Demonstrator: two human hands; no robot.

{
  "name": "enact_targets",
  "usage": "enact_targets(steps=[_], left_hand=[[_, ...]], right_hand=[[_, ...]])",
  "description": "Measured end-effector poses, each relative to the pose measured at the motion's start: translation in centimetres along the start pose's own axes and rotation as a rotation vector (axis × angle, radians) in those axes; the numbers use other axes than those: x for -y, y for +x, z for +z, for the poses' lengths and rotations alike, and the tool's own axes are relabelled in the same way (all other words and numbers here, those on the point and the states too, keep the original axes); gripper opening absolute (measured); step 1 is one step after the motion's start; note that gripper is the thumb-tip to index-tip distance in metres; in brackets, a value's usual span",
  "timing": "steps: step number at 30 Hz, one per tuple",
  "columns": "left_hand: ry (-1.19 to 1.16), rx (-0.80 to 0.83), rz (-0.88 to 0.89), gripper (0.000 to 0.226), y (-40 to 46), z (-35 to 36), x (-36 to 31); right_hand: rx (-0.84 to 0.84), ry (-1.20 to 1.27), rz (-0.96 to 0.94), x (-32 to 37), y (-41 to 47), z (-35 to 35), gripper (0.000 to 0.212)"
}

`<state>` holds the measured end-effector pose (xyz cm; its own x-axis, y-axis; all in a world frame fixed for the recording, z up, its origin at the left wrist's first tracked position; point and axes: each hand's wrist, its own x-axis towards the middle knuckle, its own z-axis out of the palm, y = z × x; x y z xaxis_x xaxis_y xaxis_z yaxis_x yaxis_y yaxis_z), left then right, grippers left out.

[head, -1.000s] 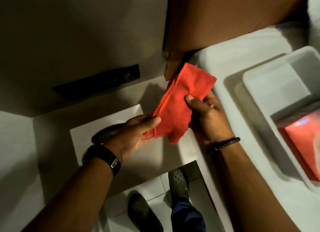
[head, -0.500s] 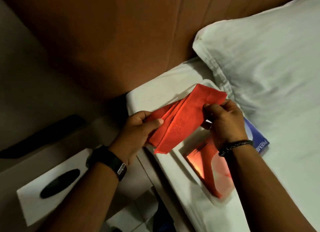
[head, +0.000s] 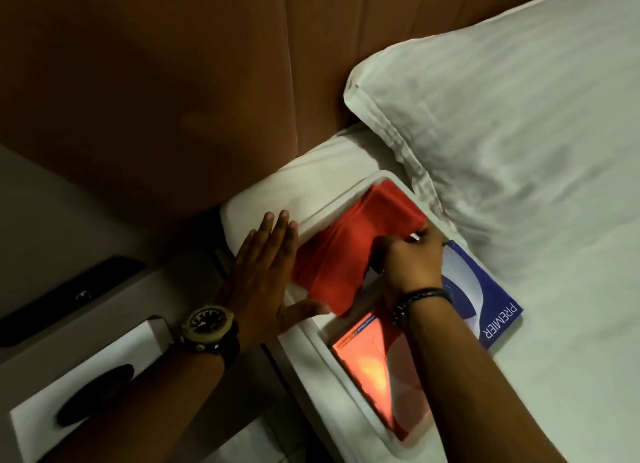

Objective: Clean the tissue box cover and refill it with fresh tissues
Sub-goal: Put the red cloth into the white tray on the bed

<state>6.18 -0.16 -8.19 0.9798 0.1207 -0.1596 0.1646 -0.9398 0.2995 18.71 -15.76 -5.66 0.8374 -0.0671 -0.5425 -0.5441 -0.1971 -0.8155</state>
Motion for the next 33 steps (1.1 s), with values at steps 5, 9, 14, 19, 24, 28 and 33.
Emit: enact_targets(steps=[5, 9, 14, 19, 24, 28, 33], left_hand=[[0.084, 0.025, 0.024, 0.119, 0.2, -0.4, -0.1], [0.145, 0.051, -0.007, 0.123, 0.2, -0.1, -0.1], [0.171, 0.058, -0.012, 0.129, 0.4, 0.4, 0.2], [0.195, 0.040, 0.003, 0.132, 0.6, 1.0, 0.6], [0.144, 0.002, 0.036, 0.131, 0.3, 1.2, 0.8], [0.131, -0.009, 0.062, 0.131, 0.5, 1.5, 1.1], [0.194, -0.016, 0.078, 0.134, -0.2, 0.4, 1.7]], right_hand=[[-0.115, -0.576, -0.481, 0.4, -0.9, 1.0, 0.091], [0.134, -1.103, -0.528, -1.8, -2.3, 3.0, 0.082], [0.332, -1.288, -0.159, -3.3, -1.0, 5.9, 0.099], [0.367, -1.291, -0.170, -3.8, -1.1, 5.4, 0.100], [0.223, -1.445, -0.354, -3.8, -0.9, 4.5, 0.106], [0.277, -1.491, -0.276, -3.4, 0.8, 4.4, 0.123], [0.297, -1.403, -0.322, -2.4, -0.1, 3.8, 0.121]])
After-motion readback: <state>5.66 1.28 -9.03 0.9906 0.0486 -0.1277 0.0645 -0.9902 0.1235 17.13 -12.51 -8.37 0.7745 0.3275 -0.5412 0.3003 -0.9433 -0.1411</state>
